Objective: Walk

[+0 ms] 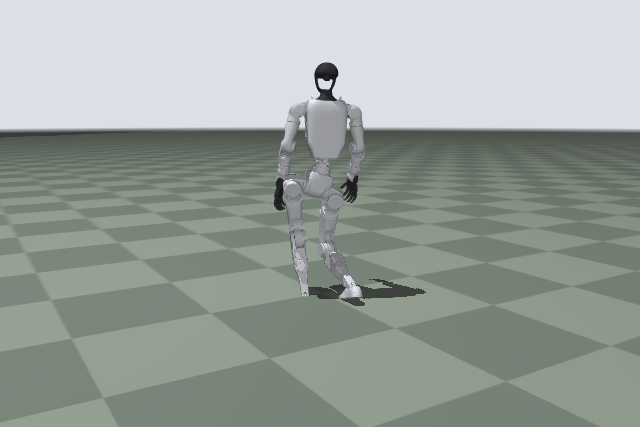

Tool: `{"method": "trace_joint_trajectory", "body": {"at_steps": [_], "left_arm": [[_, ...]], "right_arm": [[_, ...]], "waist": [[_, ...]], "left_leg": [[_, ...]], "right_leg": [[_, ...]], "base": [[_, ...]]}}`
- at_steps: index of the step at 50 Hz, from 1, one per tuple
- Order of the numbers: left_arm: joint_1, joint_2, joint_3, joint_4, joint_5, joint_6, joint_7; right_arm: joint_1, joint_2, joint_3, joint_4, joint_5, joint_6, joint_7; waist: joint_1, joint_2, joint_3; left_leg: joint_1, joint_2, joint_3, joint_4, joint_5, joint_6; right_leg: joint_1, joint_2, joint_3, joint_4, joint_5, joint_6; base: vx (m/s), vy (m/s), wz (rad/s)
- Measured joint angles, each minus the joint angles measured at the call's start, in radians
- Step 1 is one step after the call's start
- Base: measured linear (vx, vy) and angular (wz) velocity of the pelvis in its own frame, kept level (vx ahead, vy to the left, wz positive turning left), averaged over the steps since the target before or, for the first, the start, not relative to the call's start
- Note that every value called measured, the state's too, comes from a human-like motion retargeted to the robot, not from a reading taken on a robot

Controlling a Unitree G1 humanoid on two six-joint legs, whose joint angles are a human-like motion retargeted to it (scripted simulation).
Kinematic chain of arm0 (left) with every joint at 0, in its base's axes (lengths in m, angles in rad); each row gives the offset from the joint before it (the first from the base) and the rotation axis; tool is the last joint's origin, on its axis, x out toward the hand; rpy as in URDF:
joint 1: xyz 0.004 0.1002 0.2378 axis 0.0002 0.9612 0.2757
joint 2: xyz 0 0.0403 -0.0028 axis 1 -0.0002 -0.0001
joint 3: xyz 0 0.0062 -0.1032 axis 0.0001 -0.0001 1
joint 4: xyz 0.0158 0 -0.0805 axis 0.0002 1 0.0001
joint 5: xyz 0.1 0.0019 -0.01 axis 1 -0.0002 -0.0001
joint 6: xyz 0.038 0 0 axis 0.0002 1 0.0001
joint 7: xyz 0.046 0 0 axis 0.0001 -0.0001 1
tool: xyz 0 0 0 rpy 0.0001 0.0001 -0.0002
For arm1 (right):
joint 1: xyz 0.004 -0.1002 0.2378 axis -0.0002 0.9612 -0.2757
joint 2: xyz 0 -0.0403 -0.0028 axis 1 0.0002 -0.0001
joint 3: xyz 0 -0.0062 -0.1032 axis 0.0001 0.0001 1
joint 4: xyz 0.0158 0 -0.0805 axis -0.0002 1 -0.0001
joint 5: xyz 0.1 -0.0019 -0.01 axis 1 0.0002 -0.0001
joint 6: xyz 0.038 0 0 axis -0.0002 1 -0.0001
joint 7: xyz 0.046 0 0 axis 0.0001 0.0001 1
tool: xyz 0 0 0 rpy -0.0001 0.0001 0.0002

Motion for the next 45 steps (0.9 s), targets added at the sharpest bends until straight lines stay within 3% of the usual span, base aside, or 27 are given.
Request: {"method": "trace_joint_trajectory", "body": {"at_steps": [2, 5, 10, 15, 20, 25, 30, 33, 37, 45], "left_arm": [[-0.056, 0.005, 0.019, 0.053, -0.008, -0.046, 0.027], [-0.108, 0.005, 0.046, 0.074, -0.012, -0.072, 0.061], [-0.138, -0.007, 0.065, 0.055, -0.011, -0.071, 0.082], [-0.130, -0.004, 0.061, 0.047, 0.019, -0.059, 0.056], [-0.107, -0.004, 0.055, 0.054, 0.027, -0.049, 0.027], [-0.090, -0.031, 0.042, 0.076, 0.011, -0.057, 0.013], [-0.117, -0.051, 0.018, 0.094, -0.004, -0.065, 0.026], [-0.135, -0.048, 0.005, 0.107, -0.005, -0.063, 0.038], [-0.144, -0.036, -0.002, 0.124, -0.005, -0.058, 0.044], [-0.135, -0.010, 0.024, 0.131, -0.019, -0.061, 0.037]], "right_arm": [[-0.039, 0.023, -0.003, 0.040, 0.009, -0.044, -0.024], [-0.074, 0.032, -0.003, 0.060, 0.001, -0.070, -0.042], [-0.087, 0.008, -0.020, 0.087, -0.026, -0.068, -0.055], [-0.056, -0.025, -0.035, 0.158, -0.045, -0.053, -0.047], [-0.002, -0.056, -0.063, 0.212, -0.067, -0.034, -0.052], [0.039, -0.071, -0.099, 0.252, -0.036, -0.027, -0.068], [0.031, -0.059, -0.095, 0.249, 0.002, -0.042, -0.049], [0.010, -0.043, -0.068, 0.220, -0.001, -0.050, -0.024], [-0.023, -0.030, -0.020, 0.174, -0.027, -0.058, 0.006], [-0.074, -0.027, 0.045, 0.130, -0.071, -0.066, 0.030]], "waist": [[-0.044, 0.004, -0.036], [-0.034, 0.097, -0.108], [0.013, 0.173, -0.144], [0.053, 0.226, -0.138], [0.067, 0.290, -0.145], [0.019, 0.305, -0.162], [-0.070, 0.182, -0.177], [-0.088, 0.135, -0.164], [-0.080, 0.111, -0.144], [-0.036, 0.104, -0.146]], "left_leg": [[-0.174, 0.007, -0.011, 0.169, -0.048, -0.012], [-0.401, 0.132, -0.033, 0.309, -0.099, -0.041], [-0.558, 0.347, 0.036, 0.419, -0.188, -0.051], [-0.488, 0.581, 0.150, 0.725, -0.310, 0.001], [-0.255, 0.679, 0.176, 0.857, -0.354, -0.011], [-0.051, 0.554, 0.177, 0.613, -0.367, -0.058], [0.026, 0.275, 0.174, 0.232, -0.360, 0.000], [0.059, 0.180, 0.155, 0.099, -0.335, 0.027], [0.074, 0.127, 0.118, 0.031, -0.308, 0.041], [0.059, 0.125, 0.075, 0.011, -0.288, 0.044]], "right_leg": [[-0.030, 0.037, -0.004, -0.019, -0.059, -0.012], [-0.166, 0.165, -0.058, -0.092, -0.097, -0.081], [-0.305, 0.216, -0.212, -0.183, -0.087, -0.155], [-0.331, 0.258, -0.326, -0.240, -0.056, -0.189], [-0.316, 0.308, -0.412, -0.327, -0.001, -0.211], [-0.338, 0.254, -0.456, -0.340, 0.039, -0.192], [-0.451, 0.027, -0.403, -0.224, 0.026, -0.139], [-0.501, -0.037, -0.348, -0.171, 0.035, -0.116], [-0.521, -0.041, -0.293, -0.141, 0.027, -0.108], [-0.482, -0.010, -0.284, -0.202, -0.005, -0.116]], "base": [[-0.33, -0.12, 1.82], [-0.40, -0.14, 0.85], [-0.40, -0.15, 0.57], [-0.32, -0.12, 0.55], [-0.25, -0.06, 0.53], [-0.22, 0.05, 0.98], [-0.21, 0.13, 1.48], [-0.18, 0.15, 0.97], [-0.13, 0.11, 0.44], [-0.05, 0.02, 0.04]]}}
